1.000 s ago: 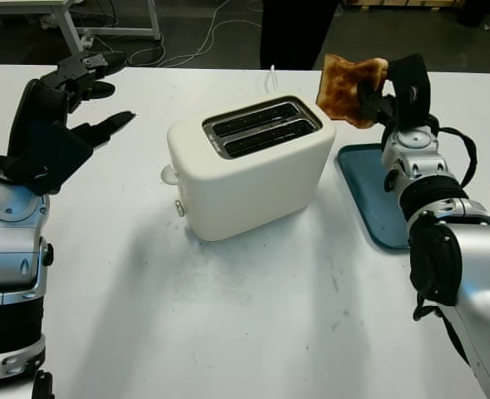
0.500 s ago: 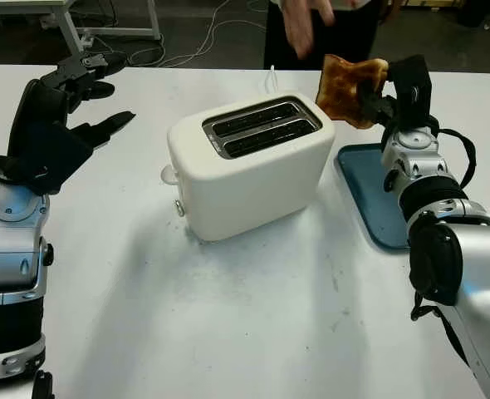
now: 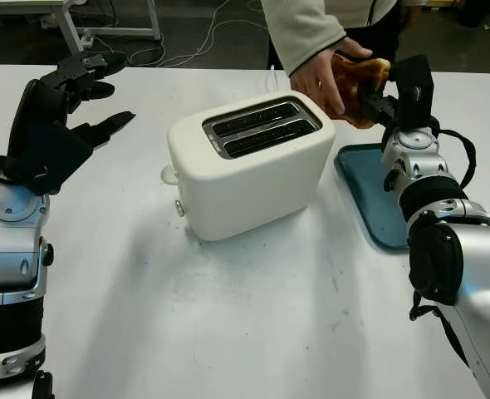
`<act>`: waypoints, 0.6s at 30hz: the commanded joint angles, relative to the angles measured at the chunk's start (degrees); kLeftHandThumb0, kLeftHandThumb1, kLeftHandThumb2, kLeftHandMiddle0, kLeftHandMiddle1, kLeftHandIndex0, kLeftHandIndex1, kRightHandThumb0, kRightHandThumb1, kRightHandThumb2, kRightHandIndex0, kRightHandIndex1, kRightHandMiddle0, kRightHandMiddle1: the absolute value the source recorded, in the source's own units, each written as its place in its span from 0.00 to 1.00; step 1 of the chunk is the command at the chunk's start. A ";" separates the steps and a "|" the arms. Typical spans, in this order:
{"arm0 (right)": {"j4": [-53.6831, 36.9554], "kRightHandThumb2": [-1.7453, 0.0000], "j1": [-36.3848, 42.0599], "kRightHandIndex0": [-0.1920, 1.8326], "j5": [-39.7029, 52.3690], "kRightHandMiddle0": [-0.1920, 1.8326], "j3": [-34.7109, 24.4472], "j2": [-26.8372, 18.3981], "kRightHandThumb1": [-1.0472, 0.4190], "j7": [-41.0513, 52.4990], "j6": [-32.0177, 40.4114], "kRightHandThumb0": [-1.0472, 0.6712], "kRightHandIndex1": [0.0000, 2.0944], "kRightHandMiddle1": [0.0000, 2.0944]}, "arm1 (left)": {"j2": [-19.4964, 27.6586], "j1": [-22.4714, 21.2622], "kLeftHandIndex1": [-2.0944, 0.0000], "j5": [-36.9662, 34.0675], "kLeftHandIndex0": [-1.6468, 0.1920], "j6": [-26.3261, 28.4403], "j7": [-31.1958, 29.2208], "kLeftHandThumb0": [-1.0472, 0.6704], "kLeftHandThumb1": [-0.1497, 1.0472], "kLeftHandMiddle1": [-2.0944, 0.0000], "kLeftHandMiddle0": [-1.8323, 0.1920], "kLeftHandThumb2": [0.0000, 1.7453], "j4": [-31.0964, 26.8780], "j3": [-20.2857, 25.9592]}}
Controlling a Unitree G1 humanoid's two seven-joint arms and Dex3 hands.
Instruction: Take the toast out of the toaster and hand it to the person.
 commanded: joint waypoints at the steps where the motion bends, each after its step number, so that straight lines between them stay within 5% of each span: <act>1: 0.19 0.78 -0.29 0.41 0.57 0.24 -0.26 0.21 0.09 0.17 -0.83 0.57 0.83 0.83 | 0.04 0.20 0.85 0.32 0.67 0.60 0.34 0.49 0.89 0.57 0.83 0.04 -0.29 0.09; 18: -0.14 0.76 -0.60 0.44 1.39 0.24 -0.83 0.38 0.09 2.39 -1.55 0.56 0.83 0.83 | 0.08 -0.10 0.84 0.98 0.67 -0.08 0.45 0.46 0.89 0.57 0.82 0.04 0.13 -0.17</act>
